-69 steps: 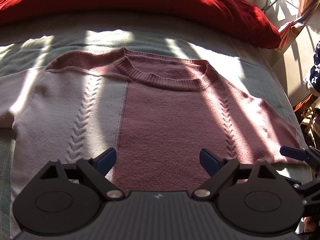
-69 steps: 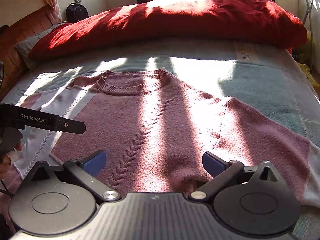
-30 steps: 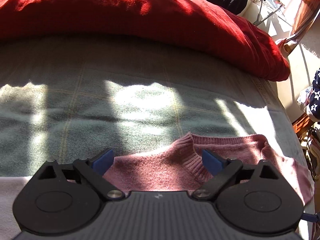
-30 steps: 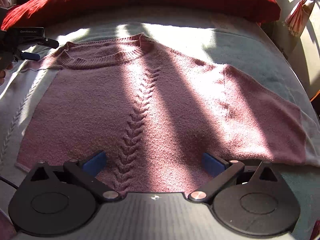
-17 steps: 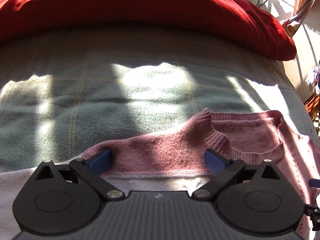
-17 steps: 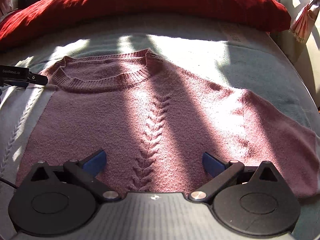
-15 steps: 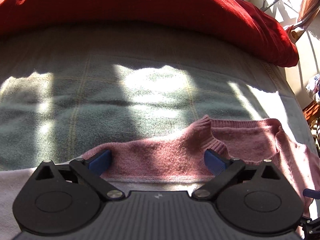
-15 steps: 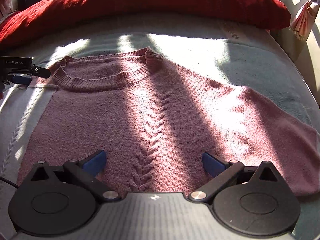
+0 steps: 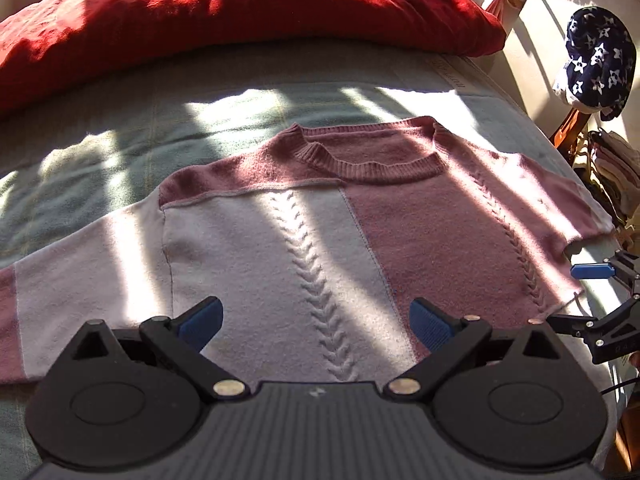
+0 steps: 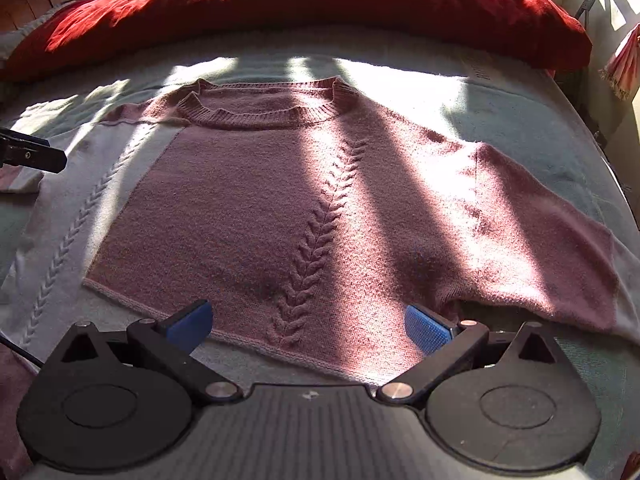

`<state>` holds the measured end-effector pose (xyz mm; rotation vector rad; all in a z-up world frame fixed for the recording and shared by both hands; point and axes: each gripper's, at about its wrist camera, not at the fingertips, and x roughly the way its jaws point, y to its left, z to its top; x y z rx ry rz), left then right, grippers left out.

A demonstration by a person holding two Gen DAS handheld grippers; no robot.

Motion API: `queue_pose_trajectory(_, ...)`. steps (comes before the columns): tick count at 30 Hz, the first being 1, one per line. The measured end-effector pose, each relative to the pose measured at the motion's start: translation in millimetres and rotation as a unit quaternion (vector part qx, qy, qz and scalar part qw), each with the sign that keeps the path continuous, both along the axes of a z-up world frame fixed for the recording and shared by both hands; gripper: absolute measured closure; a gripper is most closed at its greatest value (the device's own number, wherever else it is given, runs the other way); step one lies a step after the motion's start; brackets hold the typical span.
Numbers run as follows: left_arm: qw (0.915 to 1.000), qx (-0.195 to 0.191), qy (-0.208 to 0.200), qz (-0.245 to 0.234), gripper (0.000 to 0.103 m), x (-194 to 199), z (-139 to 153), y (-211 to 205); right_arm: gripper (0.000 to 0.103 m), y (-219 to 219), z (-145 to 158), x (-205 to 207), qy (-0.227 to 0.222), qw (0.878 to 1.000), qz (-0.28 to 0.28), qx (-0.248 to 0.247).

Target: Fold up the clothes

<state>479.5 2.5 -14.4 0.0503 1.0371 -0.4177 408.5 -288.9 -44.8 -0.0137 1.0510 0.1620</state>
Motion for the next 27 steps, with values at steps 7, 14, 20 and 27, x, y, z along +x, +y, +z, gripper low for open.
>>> queue_pose_trajectory(7,0.9975,-0.004,-0.022,0.067,0.004,-10.3,-49.9,14.1,0.0,14.6,-19.9,-25.9,0.003,0.999,0.039,-0.01)
queue_pose_trajectory(14,0.9934,-0.022,-0.006,0.113,0.004,-23.5,-26.9,26.9,0.0,1.9,-20.5,-34.1,0.025,0.999,0.032,0.001)
queue_pose_trajectory(20,0.9969,-0.02,-0.014,0.075,0.004,-32.4,-23.7,12.3,0.0,0.2,-24.4,-38.6,0.023,0.999,0.032,0.001)
queue_pose_trajectory(27,0.9923,-0.042,-0.011,0.116,0.004,-28.7,-20.6,23.1,0.0,-2.1,-26.1,-43.2,0.014,0.999,0.039,0.002)
